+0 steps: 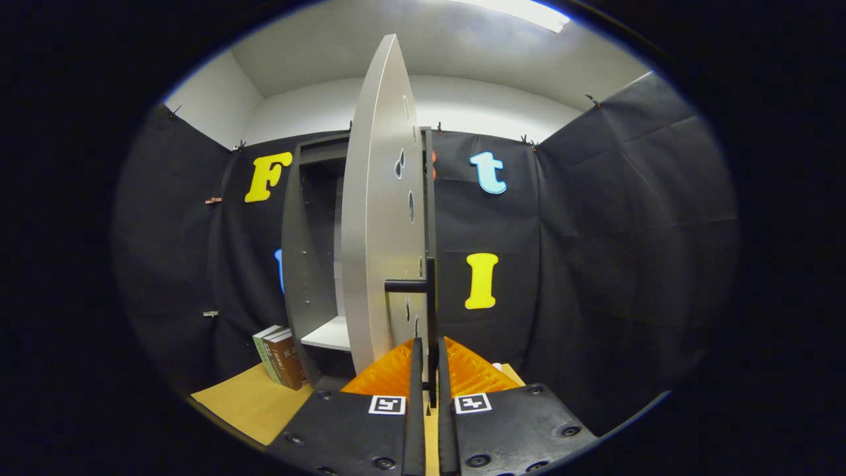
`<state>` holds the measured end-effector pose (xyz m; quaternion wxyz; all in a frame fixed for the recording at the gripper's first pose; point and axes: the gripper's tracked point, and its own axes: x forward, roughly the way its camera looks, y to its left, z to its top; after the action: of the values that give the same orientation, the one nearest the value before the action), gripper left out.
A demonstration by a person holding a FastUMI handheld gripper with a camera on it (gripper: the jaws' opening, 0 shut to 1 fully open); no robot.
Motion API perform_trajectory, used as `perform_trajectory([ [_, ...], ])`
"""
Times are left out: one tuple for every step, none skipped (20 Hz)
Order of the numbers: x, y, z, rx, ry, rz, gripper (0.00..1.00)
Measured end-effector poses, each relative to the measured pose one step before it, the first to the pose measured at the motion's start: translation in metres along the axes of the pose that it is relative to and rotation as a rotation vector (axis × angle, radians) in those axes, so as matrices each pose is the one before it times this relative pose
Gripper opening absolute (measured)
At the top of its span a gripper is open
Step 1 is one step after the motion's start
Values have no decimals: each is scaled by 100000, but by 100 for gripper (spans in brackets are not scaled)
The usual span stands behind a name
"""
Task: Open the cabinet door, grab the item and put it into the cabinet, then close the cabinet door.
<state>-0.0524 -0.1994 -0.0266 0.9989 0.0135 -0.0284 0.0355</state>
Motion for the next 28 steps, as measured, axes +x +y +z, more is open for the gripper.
perform_trajectory([
  [-118,-767,25,320,-146,-1563,11],
  [-58,-526,-28,636,-144,-1190,9],
  [-212,-418,-38,862,-51,-522,9],
  [-298,-102,-66,643,-128,208,10],
  [-457,8,39,109,-619,656,9],
  [-358,-92,149,-426,-1192,-138,9],
  [-516,33,547,-902,-2097,-39,9],
  [-469,648,855,-1174,-3459,902,9],
  [-572,850,969,-1674,-4250,1568,9],
  [-559,1002,865,-2142,-3795,1881,9],
  [-452,917,661,-2313,-3107,1448,9],
  [-127,874,450,-2022,-2134,1350,9],
  [-17,1189,430,-1337,-1249,1829,9],
  [156,1376,194,-1049,-574,1897,8],
  [172,1151,-79,-666,198,1945,6],
  [372,1461,-404,268,1050,2579,5],
  [307,1503,-697,677,1874,2465,7],
  [631,1135,-755,1039,2525,2253,8],
  [522,1410,-954,1402,2783,2465,9],
  [735,1276,-1003,1493,2890,1863,9],
  [715,961,-977,1301,2737,875,9],
  [1166,761,-1188,1278,3182,178,8],
  [1146,764,-1799,1276,5213,-494,9],
  [732,411,-1270,781,3892,-433,8],
  [740,344,-1657,1056,5135,-1111,9],
  [894,442,-1615,1356,5618,-1097,9],
  [754,521,-1768,1836,5023,-1228,9],
  [708,296,-1474,1884,4761,-1518,20],
])
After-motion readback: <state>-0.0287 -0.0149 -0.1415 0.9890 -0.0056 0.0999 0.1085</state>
